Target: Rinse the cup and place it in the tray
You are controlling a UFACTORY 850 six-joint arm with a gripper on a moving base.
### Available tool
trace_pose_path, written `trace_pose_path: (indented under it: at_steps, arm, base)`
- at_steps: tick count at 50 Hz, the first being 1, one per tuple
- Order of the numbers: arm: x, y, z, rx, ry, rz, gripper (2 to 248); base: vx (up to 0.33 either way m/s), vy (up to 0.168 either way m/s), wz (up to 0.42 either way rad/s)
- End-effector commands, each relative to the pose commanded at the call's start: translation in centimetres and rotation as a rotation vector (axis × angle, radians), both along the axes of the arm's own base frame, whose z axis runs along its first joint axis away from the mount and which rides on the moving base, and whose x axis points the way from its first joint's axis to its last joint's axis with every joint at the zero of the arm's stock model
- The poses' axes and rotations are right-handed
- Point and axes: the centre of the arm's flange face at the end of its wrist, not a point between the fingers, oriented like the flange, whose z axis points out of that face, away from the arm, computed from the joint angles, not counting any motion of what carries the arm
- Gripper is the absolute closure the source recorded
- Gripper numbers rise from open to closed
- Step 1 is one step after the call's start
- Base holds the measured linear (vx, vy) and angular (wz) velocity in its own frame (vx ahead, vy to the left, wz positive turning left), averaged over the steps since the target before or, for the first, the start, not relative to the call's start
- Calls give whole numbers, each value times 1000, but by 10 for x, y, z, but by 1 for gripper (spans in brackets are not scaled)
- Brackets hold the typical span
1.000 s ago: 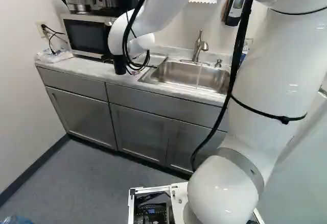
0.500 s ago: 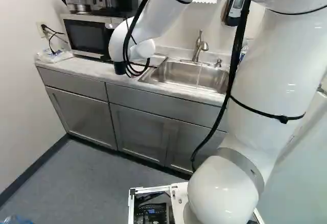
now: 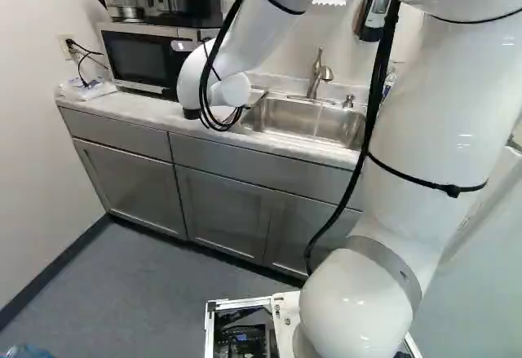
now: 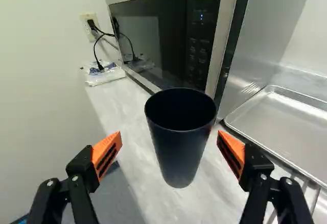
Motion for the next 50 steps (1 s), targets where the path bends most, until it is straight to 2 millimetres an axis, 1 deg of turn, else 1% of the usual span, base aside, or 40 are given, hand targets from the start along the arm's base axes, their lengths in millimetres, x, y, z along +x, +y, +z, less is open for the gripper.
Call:
trace_pose_path:
  at_steps: [31,44,50]
  arm:
    - [2,-2,-18,53,-101,-9,3]
    - [3,-2,-29,51,-101,-10,3]
    - [3,-2,-29,51,-101,-10,3]
  base:
    - [0,0,0]
    - [0,0,0]
    - [0,0,0]
